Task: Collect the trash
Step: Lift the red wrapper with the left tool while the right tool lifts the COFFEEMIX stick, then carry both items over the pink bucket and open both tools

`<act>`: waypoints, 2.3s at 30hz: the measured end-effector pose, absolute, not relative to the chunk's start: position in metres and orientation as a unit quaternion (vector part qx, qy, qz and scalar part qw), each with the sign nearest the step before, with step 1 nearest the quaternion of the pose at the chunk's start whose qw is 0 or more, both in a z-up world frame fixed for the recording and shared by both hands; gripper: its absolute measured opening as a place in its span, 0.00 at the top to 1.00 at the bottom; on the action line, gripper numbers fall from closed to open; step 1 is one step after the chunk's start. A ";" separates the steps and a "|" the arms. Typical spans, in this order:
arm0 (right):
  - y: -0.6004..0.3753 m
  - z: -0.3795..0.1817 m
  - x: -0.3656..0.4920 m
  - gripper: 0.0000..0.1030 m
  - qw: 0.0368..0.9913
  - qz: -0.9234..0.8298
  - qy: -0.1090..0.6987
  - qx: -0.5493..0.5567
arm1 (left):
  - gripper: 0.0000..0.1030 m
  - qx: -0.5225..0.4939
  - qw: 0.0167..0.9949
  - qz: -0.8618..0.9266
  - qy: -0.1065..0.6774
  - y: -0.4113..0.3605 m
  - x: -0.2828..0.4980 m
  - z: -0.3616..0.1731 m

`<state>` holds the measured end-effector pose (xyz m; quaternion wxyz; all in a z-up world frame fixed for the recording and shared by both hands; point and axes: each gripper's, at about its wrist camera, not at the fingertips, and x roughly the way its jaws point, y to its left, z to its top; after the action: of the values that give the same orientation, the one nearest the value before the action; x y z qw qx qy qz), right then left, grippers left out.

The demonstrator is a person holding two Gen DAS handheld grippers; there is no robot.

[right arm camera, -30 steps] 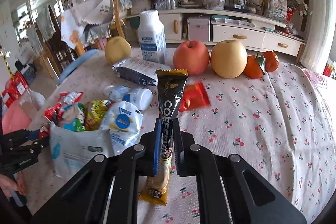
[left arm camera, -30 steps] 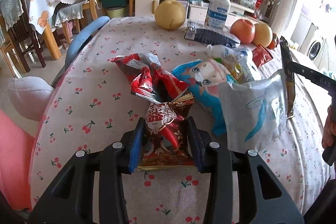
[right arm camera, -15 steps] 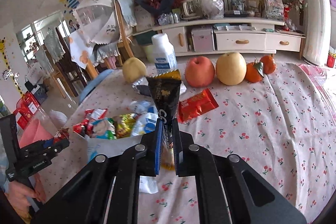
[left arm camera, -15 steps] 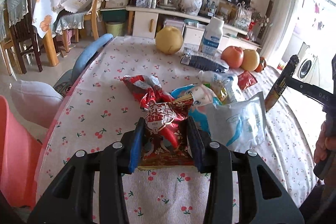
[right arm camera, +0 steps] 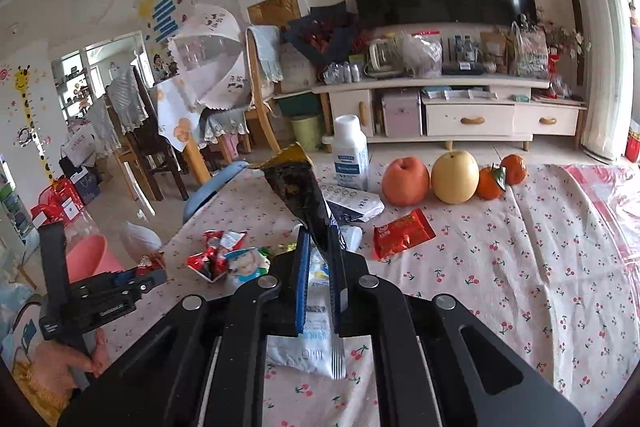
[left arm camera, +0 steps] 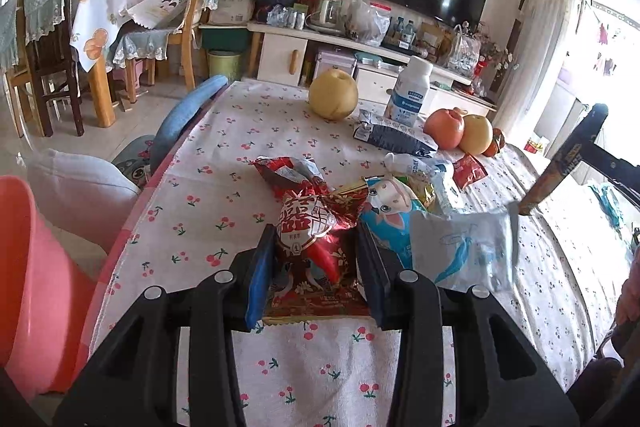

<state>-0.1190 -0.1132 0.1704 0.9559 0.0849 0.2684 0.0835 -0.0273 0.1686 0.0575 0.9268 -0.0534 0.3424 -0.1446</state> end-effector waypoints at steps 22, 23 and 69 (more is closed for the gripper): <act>-0.063 0.082 -0.103 0.93 0.902 0.113 0.413 0.057 | 0.59 -0.050 0.927 -0.144 0.344 0.177 -0.035 0.059; -0.062 0.075 -0.102 0.92 0.899 0.116 0.419 0.061 | 0.59 -0.050 0.927 -0.143 0.344 0.177 -0.035 0.058; 0.096 0.194 -0.111 0.84 0.929 0.245 0.276 0.036 | 0.59 -0.145 0.954 -0.062 0.254 0.294 -0.077 0.092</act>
<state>-0.1112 0.0958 0.1944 0.9287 0.0357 0.2763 0.2447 -0.0774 0.2938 0.0918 0.9543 -0.1446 0.2540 -0.0617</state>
